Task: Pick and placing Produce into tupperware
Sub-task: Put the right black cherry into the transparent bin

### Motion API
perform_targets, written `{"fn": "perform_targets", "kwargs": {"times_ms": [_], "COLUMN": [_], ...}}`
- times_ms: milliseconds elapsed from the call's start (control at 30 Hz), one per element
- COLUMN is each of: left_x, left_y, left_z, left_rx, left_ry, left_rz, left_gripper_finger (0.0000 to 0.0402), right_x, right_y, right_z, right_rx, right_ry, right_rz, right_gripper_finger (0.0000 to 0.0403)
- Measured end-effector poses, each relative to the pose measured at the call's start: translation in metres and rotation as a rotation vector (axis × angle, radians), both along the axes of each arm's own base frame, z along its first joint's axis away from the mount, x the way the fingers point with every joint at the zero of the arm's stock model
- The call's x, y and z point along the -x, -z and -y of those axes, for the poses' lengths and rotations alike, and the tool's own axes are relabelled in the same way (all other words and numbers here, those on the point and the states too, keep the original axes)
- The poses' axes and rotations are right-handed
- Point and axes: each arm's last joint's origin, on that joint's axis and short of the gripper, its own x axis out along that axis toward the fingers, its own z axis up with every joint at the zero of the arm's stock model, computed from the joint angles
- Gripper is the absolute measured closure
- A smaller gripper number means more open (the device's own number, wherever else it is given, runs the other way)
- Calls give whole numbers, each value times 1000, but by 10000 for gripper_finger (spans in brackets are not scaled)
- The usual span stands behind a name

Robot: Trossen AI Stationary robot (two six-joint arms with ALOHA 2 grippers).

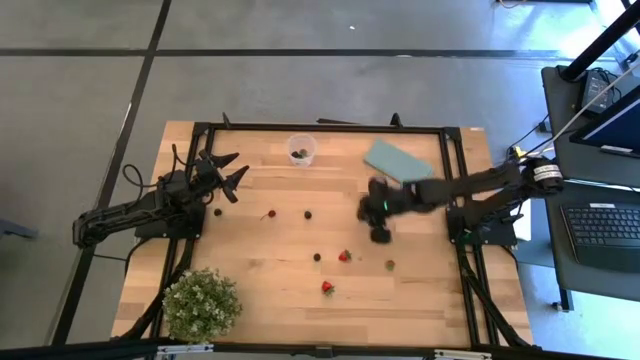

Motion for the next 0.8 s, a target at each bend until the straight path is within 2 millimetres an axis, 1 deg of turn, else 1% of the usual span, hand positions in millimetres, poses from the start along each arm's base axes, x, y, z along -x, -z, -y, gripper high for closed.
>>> {"fn": "perform_targets", "kwargs": {"times_ms": [100, 267, 367, 467, 533, 600, 700, 800], "left_x": [0, 0, 0, 0, 0, 0, 0, 0], "left_y": [0, 0, 0, 0, 0, 0, 0, 0], "left_z": [0, 0, 0, 0, 0, 0, 0, 0], "left_rx": [0, 1, 1, 1, 1, 1, 1, 1], "left_ry": [0, 0, 0, 0, 0, 0, 0, 0], "left_rz": [0, 0, 0, 1, 1, 1, 0, 1], "left_gripper_finger": [154, 154, 154, 154, 154, 154, 154, 154], "right_x": [-22, -53, -74, -97, -112, -128, -149, -165], "right_y": [-43, -113, -148, -171, -174, -168, -149, -120], "right_z": [33, 88, 115, 134, 145, 156, 170, 182], "right_rx": [25, 67, 77, 100, 110, 95, 63, 50], "right_ry": [91, 240, 278, 272, 272, 275, 241, 228], "right_rz": [138, 334, 409, 418, 379, 323, 239, 162], "right_gripper_finger": [286, 287, 287, 287, 287, 287, 287, 287]}}
